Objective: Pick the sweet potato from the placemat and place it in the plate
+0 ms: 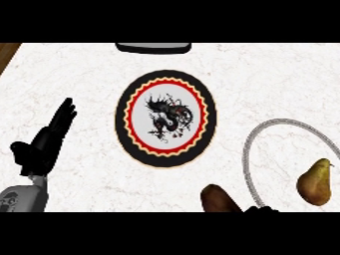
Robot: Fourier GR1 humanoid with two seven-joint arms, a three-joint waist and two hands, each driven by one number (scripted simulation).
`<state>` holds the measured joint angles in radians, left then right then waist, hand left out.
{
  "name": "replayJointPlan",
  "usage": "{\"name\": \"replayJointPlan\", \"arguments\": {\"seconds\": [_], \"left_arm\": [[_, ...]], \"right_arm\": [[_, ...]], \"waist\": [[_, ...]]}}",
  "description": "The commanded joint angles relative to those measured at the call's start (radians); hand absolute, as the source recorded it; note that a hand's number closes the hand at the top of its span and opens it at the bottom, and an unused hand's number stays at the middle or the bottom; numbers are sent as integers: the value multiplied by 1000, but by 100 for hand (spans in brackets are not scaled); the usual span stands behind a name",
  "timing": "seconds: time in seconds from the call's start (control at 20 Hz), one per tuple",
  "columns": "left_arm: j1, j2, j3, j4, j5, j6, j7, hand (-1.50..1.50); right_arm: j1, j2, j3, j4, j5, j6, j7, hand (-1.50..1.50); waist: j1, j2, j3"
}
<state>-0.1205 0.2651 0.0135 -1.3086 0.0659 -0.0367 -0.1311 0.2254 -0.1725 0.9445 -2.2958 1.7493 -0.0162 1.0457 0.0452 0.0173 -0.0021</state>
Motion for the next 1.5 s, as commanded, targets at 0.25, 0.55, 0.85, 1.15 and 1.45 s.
{"name": "replayJointPlan", "arguments": {"seconds": [0.25,0.55,0.85,1.15,1.45], "left_arm": [[2,-38,-37,-1,-28,16,-15,0],[-9,-32,-48,-8,-35,3,-7,0],[-8,-26,-38,-15,-15,-10,24,0],[-22,-27,-29,8,-25,0,4,0],[-4,-25,-25,-8,-17,-4,16,0]], "right_arm": [[-243,163,-141,191,-189,-32,113,150],[-370,166,-251,352,-295,-108,116,150],[-537,171,-406,544,-378,-286,220,-150],[-720,172,-492,736,-505,-422,250,-150],[-742,172,-560,751,-504,-713,182,-150]], "waist": [[34,11,-1],[46,13,1],[48,7,4],[46,6,3],[22,-5,5]]}}
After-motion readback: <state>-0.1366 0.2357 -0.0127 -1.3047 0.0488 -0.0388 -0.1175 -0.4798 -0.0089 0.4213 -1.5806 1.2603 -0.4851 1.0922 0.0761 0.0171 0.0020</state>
